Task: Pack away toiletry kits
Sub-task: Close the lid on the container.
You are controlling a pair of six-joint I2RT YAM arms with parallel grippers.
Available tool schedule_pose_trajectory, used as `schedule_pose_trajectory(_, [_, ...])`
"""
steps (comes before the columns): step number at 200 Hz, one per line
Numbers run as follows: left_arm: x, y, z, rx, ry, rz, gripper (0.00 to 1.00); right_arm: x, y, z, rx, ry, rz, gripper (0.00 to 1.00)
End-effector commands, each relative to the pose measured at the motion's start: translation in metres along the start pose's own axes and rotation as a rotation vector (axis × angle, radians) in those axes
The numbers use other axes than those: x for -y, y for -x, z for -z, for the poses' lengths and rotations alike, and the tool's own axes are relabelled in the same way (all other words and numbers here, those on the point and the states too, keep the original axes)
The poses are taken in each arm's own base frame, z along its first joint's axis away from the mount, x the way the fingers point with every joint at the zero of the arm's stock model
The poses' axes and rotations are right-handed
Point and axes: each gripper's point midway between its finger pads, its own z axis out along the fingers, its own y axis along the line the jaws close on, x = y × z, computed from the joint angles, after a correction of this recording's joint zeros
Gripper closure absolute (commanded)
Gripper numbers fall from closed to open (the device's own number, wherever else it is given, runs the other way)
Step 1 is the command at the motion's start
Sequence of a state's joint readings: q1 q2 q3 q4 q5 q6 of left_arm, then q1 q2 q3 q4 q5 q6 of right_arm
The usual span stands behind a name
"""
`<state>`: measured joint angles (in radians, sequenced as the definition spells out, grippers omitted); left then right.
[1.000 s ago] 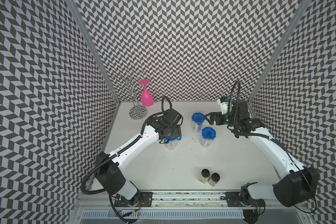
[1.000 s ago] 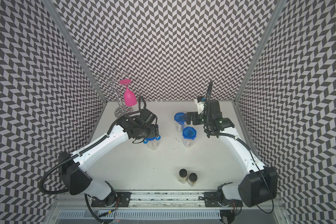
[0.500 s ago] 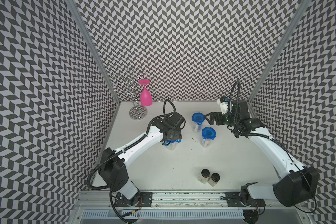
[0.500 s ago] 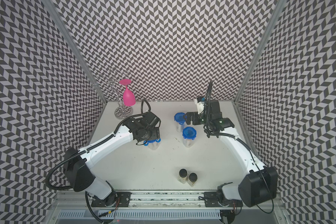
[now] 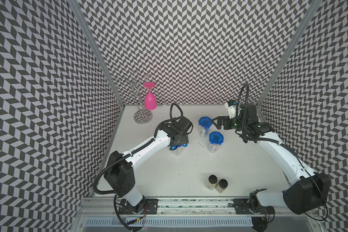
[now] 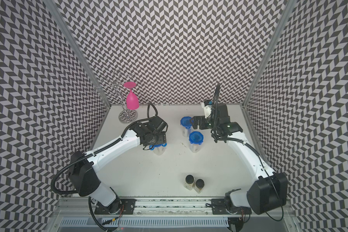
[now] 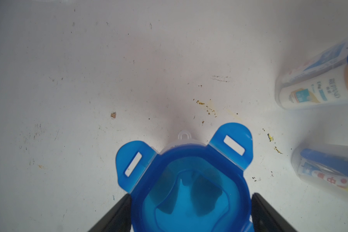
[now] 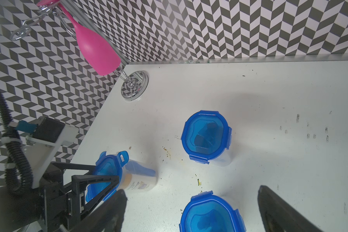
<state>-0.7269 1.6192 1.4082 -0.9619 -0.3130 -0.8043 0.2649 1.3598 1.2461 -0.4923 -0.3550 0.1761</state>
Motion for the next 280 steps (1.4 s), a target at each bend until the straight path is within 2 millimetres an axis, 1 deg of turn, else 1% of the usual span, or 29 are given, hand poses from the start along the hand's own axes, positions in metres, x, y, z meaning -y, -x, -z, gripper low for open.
schedule_pose_trajectory(1, [-0.006, -0.009, -0.013, -0.013, 0.045, -0.013, 0.25, -0.008, 0.020, 0.012, 0.076, 0.015, 0.030, 0.00])
schedule_pose_trajectory(59, [-0.007, -0.013, -0.019, -0.022, 0.054, -0.018, 0.25, -0.008, 0.022, 0.013, 0.080, 0.015, 0.031, 0.00])
schedule_pose_trajectory(72, [-0.007, -0.013, -0.018, -0.017, 0.052, -0.017, 0.25, -0.008, 0.022, 0.012, 0.078, 0.018, 0.031, 0.00])
schedule_pose_trajectory(107, [-0.009, -0.004, -0.009, 0.020, 0.044, -0.006, 0.26, -0.008, 0.022, 0.012, 0.078, 0.019, 0.030, 0.00])
schedule_pose_trajectory(121, [-0.007, -0.004, -0.009, 0.025, 0.033, -0.005, 0.26, -0.009, 0.022, 0.012, 0.079, 0.023, 0.031, 0.00])
schedule_pose_trajectory(149, [-0.008, -0.010, -0.017, 0.004, 0.045, -0.027, 0.24, -0.008, 0.022, 0.013, 0.079, 0.017, 0.030, 0.00])
schedule_pose_trajectory(186, [-0.009, -0.010, -0.012, 0.012, 0.040, -0.030, 0.22, -0.008, 0.022, 0.014, 0.083, 0.017, 0.031, 0.00])
schedule_pose_trajectory(197, [-0.010, -0.011, -0.010, 0.014, 0.038, -0.033, 0.20, -0.009, 0.022, 0.013, 0.082, 0.018, 0.030, 0.00])
schedule_pose_trajectory(216, [-0.010, -0.012, -0.009, 0.013, 0.036, -0.033, 0.13, -0.010, 0.023, 0.013, 0.083, 0.021, 0.030, 0.00])
schedule_pose_trajectory(244, [-0.008, -0.008, -0.002, 0.026, 0.014, -0.030, 0.02, -0.010, 0.023, 0.013, 0.082, 0.024, 0.029, 0.00])
schedule_pose_trajectory(280, [-0.001, -0.001, 0.005, 0.036, -0.015, -0.037, 0.00, -0.010, 0.024, 0.015, 0.083, 0.023, 0.031, 0.00])
